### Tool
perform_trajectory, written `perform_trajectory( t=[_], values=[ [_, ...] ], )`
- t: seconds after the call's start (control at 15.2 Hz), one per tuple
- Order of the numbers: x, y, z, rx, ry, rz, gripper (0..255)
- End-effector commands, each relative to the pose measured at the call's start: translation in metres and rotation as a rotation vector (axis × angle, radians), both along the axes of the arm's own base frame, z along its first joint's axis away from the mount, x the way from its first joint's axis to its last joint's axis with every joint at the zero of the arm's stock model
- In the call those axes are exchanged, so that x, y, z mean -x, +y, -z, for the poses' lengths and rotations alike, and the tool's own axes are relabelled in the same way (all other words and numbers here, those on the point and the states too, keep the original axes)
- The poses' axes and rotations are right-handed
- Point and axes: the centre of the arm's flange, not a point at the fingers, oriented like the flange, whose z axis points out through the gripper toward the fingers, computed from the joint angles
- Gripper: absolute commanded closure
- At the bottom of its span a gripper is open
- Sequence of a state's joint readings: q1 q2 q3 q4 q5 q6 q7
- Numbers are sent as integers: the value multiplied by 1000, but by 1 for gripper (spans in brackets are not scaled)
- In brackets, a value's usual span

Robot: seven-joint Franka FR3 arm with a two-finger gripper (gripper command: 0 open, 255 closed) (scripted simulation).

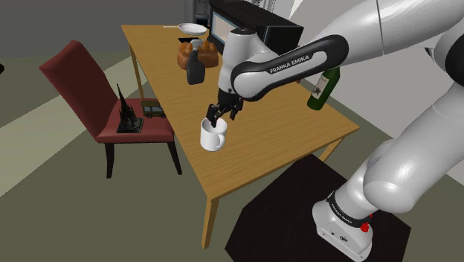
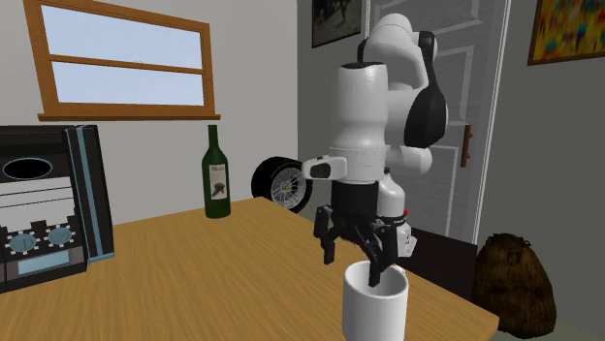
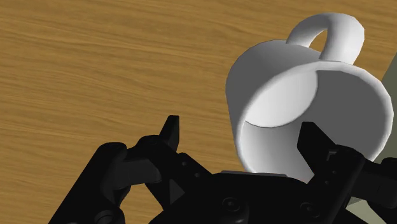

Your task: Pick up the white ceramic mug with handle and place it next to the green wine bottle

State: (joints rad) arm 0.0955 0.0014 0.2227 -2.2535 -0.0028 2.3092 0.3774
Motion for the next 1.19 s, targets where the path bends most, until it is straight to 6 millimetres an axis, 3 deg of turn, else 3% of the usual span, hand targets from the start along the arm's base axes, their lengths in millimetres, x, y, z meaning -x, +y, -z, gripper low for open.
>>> perform_trajectory(
  t=[0.0, 0.07, 0.59, 0.66, 1.12],
  values=[
    [0, 0, 11, 0, 0, 0, 0],
    [-1, 0, 20, 0, 0, 0, 0],
    [-1, 0, 20, 0, 0, 0, 0],
    [-1, 0, 20, 0, 0, 0, 255],
    [-1, 0, 20, 0, 0, 0, 255]
  ],
)
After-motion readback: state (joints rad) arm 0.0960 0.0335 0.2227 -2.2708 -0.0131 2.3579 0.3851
